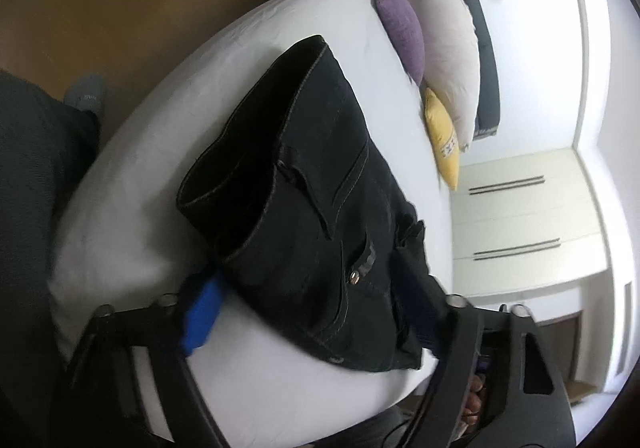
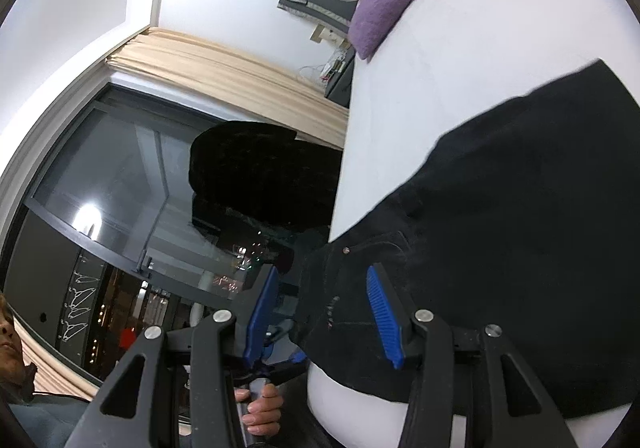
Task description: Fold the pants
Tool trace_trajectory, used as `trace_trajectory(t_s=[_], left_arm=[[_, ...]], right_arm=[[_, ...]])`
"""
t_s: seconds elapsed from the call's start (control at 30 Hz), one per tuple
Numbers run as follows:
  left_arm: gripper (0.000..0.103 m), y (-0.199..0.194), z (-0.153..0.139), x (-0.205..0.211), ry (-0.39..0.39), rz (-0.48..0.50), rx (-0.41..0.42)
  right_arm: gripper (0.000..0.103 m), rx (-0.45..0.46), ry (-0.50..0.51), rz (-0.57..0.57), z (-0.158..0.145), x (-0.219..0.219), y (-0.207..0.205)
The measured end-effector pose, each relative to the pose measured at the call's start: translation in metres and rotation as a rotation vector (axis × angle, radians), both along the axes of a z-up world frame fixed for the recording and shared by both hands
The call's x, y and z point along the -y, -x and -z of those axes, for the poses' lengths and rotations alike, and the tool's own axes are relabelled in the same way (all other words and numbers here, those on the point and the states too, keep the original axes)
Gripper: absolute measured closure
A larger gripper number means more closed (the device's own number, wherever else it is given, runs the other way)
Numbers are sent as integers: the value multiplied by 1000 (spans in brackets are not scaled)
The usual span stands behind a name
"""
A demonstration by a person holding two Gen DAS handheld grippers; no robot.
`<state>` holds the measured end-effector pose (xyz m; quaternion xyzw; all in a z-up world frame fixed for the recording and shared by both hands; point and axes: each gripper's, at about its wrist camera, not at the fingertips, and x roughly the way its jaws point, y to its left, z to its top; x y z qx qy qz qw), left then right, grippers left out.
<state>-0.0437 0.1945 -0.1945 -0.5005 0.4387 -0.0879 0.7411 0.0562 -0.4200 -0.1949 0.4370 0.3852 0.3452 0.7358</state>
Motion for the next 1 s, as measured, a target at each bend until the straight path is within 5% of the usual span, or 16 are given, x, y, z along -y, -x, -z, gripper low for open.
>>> trace_trajectory(t_s=[0.1, 0.2, 0.37, 0.47, 0.5, 0.8, 1.0], left_arm=[[65, -9, 15, 1, 63, -35, -22], [77, -18, 29, -8, 107, -56, -42], [82, -21, 19, -10, 61, -38, -16], [83, -23, 0, -11, 22, -19, 7], [84, -25, -8, -10, 6, -11, 19], [86, -45, -91, 28, -190, 99, 198], [86, -73, -146, 95, -322, 224, 321]], right_arm=[[52, -15, 20, -47, -2, -7, -18], [52, -59, 63, -106, 3, -23, -40], [52, -162, 166, -205, 24, -54, -76], [40, -292, 285, -274, 54, -74, -89], [43, -360, 362, -293, 71, -81, -91], [41, -263, 371, -211, 81, -89, -75], [37, -259, 312, -150, 70, -78, -69]])
